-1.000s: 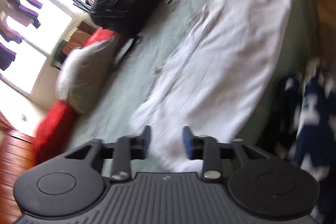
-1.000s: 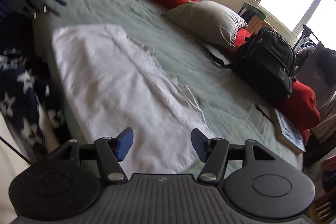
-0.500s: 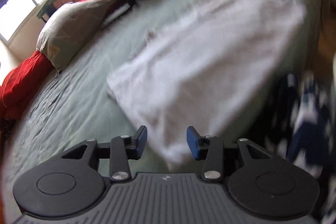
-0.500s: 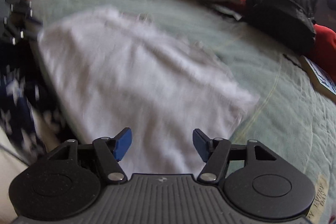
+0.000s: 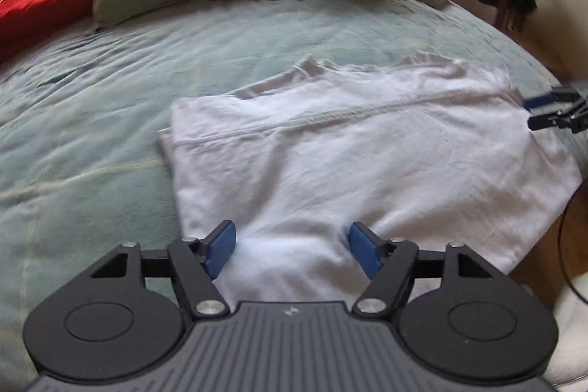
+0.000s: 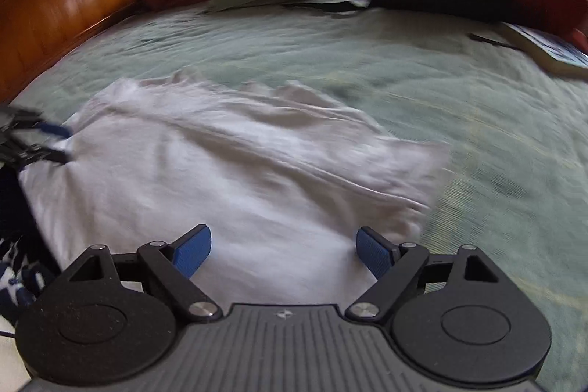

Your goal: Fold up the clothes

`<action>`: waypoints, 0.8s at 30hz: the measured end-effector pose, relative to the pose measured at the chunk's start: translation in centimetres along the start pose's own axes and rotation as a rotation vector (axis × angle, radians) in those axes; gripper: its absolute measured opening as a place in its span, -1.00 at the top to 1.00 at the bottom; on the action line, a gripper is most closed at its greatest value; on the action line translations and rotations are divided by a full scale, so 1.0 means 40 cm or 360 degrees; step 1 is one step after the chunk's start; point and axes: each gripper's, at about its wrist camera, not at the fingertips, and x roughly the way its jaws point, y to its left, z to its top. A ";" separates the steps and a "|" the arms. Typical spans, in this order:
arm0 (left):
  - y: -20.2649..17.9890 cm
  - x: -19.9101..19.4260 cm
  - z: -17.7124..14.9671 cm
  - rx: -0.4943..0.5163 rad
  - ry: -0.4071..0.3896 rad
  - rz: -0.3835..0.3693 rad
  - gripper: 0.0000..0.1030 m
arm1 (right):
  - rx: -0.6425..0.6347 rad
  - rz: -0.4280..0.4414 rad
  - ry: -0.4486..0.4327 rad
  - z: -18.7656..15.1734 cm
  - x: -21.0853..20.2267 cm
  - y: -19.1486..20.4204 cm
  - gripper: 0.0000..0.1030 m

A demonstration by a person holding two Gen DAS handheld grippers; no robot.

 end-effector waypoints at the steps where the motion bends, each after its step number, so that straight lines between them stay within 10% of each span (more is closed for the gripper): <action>1: 0.011 -0.013 0.001 -0.0035 0.0002 0.0017 -0.36 | 0.0051 -0.0026 -0.0026 0.005 -0.013 -0.014 -0.75; 11: -0.051 0.069 0.172 -0.0085 -0.0214 -0.0249 -0.45 | 0.0198 -0.0052 -0.0161 0.065 0.004 -0.045 -0.83; 16: -0.003 0.174 0.129 -0.0255 -0.0084 0.0058 -0.47 | 0.0222 -0.0121 -0.0142 0.078 0.042 -0.056 -0.81; 24: -0.004 0.107 0.186 -0.0334 -0.0216 -0.0025 -0.53 | 0.0137 0.0047 -0.0177 0.143 0.055 0.007 -0.87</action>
